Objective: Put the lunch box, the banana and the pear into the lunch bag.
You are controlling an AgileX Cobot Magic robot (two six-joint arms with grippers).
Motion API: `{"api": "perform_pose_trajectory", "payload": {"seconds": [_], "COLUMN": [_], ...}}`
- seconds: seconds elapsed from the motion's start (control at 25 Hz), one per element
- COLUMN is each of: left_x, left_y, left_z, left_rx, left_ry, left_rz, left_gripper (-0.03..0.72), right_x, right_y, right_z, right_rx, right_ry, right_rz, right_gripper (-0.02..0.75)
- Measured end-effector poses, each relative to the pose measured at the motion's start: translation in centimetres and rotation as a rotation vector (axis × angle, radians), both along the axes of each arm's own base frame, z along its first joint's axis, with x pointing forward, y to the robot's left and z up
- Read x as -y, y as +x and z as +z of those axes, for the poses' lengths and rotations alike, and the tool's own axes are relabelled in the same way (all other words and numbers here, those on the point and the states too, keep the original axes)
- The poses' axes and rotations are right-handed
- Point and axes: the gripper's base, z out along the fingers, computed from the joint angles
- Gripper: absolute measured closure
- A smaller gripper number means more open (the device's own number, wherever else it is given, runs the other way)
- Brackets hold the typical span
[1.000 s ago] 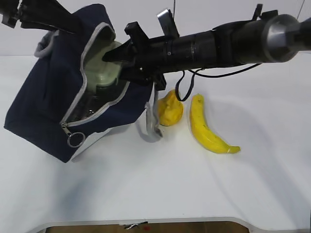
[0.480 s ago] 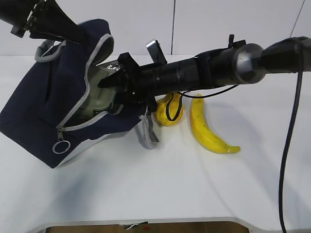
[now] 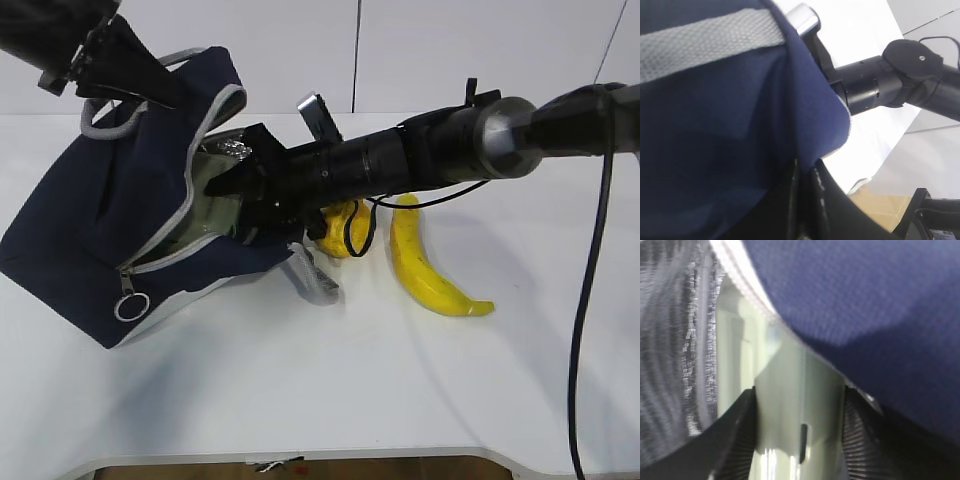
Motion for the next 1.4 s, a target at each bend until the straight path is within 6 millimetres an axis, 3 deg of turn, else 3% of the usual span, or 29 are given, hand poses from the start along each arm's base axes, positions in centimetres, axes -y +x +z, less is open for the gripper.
{"api": "perform_pose_trajectory", "payload": {"seconds": [0.8,1.12,1.4], "left_x": [0.0,0.1,0.1], "left_y": [0.1,-0.1,-0.1], "left_z": [-0.2,-0.2,-0.2], "left_rx": [-0.01,-0.02,-0.024], "left_ry": [-0.003,-0.005,-0.005], "left_rz": [-0.003,-0.016,-0.021], "left_gripper": [0.679,0.679,0.679], "right_x": [0.3,2.0,3.0], "right_y": [-0.6,-0.7,0.6], "right_z": [-0.3,2.1,4.0], "right_rx": [-0.023,0.011,0.06], "right_ry": [-0.045,0.015,-0.045], "right_rz": [0.083,0.305,0.328], "right_gripper": [0.287,0.287,0.287]}}
